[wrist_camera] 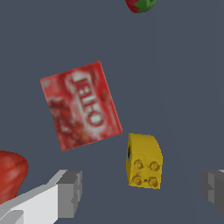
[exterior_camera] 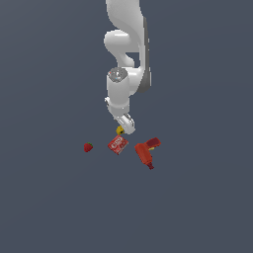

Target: Pick up a designated object from a clutter of objects.

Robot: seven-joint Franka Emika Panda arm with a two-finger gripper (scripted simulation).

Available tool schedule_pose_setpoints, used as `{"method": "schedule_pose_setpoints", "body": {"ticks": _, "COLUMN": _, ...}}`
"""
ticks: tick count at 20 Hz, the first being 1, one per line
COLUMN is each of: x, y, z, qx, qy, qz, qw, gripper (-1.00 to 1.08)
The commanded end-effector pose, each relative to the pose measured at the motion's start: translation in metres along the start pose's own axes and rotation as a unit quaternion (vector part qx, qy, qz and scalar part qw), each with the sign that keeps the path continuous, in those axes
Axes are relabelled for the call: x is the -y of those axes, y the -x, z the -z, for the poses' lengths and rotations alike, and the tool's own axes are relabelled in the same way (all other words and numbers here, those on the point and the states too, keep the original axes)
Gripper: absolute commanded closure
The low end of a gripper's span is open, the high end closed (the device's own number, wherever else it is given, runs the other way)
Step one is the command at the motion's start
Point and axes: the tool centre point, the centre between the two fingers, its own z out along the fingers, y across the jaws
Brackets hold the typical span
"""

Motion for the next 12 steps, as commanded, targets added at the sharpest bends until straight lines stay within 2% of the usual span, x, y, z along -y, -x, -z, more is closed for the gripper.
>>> {"method": "schedule_pose_setpoints", "body": {"ticks": 1, "x": -0.0064, "y": 0.0030, "z": -0.0059, "qx": -0.001, "qy": 0.000, "qz": -0.020, "qw": 0.9998, "gripper": -0.92}}
{"method": "schedule_pose_setpoints", "body": {"ticks": 12, "x": -0.0156, "y": 0.0074, "z": -0.0139, "qx": -0.002, "qy": 0.000, "qz": -0.047, "qw": 0.9989, "gripper": -0.92}}
